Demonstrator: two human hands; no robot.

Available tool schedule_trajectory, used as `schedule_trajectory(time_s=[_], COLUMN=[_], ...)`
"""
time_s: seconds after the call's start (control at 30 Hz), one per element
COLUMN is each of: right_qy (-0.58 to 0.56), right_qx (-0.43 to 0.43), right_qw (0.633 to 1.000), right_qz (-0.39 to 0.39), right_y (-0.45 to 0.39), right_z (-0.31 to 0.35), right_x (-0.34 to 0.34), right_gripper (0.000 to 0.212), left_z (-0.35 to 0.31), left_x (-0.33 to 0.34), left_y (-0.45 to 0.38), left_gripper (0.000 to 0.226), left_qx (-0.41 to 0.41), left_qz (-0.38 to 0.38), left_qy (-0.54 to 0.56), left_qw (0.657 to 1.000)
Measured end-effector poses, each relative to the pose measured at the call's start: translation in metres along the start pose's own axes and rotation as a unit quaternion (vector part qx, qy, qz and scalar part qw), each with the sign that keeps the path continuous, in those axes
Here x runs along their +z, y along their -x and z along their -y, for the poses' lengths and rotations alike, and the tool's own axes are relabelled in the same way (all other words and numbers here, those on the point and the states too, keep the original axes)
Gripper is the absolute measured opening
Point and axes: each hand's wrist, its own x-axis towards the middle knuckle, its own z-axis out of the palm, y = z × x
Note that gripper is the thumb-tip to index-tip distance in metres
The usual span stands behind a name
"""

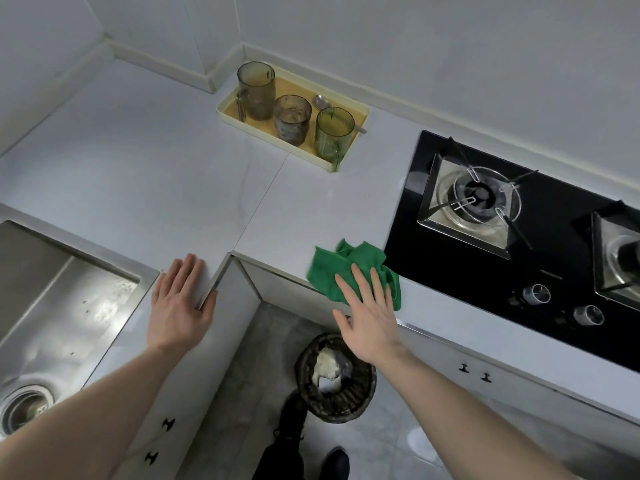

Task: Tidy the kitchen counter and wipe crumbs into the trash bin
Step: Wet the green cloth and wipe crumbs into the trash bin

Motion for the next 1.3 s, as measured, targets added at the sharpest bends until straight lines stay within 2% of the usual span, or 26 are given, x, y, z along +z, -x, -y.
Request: schedule_trajectory(time_s=[0.17, 0.27, 0.37, 0.43, 0.47, 0.53, 0.63, 0.73, 0.8, 0.93, 1.03, 1.17, 1.3], right_qy=[0.02, 0.051, 0.048, 0.01, -0.018, -0.072, -0.153, -0.218, -0.219, -0.24, -0.262, -0.294, -0.307], right_qx=[0.065, 0.089, 0.097, 0.095, 0.094, 0.105, 0.151, 0.175, 0.184, 0.258, 0.295, 0.296, 0.289], right_qw=[0.998, 0.994, 0.992, 0.994, 0.995, 0.992, 0.977, 0.96, 0.958, 0.935, 0.916, 0.905, 0.904], right_qz=[-0.013, 0.022, 0.058, 0.045, 0.038, 0.026, 0.008, -0.025, -0.035, -0.046, -0.068, -0.085, -0.064], right_y=[0.044, 0.053, 0.049, 0.05, 0.055, 0.074, 0.118, 0.168, 0.2, 0.243, 0.266, 0.281, 0.289], right_z=[-0.043, -0.059, -0.054, -0.045, -0.042, -0.039, -0.044, -0.053, -0.064, -0.096, -0.123, -0.161, -0.213], right_x=[-0.003, -0.014, -0.033, -0.049, -0.058, -0.074, -0.089, -0.103, -0.114, -0.134, -0.138, -0.131, -0.128], right_gripper=[0.061, 0.062, 0.071, 0.076, 0.077, 0.076, 0.077, 0.074, 0.073, 0.072, 0.071, 0.07, 0.071], left_z=[0.002, 0.003, -0.005, -0.028, -0.046, -0.096, -0.188, -0.268, -0.306, -0.343, -0.361, -0.396, -0.454], left_x=[-0.001, -0.002, -0.009, -0.02, -0.026, -0.033, -0.031, -0.016, -0.003, 0.022, 0.031, 0.035, 0.042], left_y=[0.0, 0.001, -0.004, -0.011, -0.014, -0.01, 0.007, 0.02, 0.026, 0.034, 0.037, 0.037, 0.055], left_gripper=[0.069, 0.07, 0.074, 0.076, 0.076, 0.071, 0.062, 0.058, 0.062, 0.076, 0.077, 0.072, 0.072], left_qx=[0.009, 0.011, -0.026, -0.047, -0.027, 0.076, 0.207, 0.249, 0.263, 0.248, 0.218, 0.178, 0.151], left_qz=[0.005, 0.012, 0.025, 0.034, 0.039, 0.052, 0.109, 0.163, 0.21, 0.306, 0.306, 0.322, 0.358], left_qy=[0.016, 0.029, 0.036, 0.03, 0.026, 0.048, 0.131, 0.167, 0.138, 0.031, -0.011, -0.042, -0.047], left_qw=[1.0, 0.999, 0.999, 0.998, 0.999, 0.995, 0.963, 0.94, 0.932, 0.919, 0.927, 0.929, 0.92])
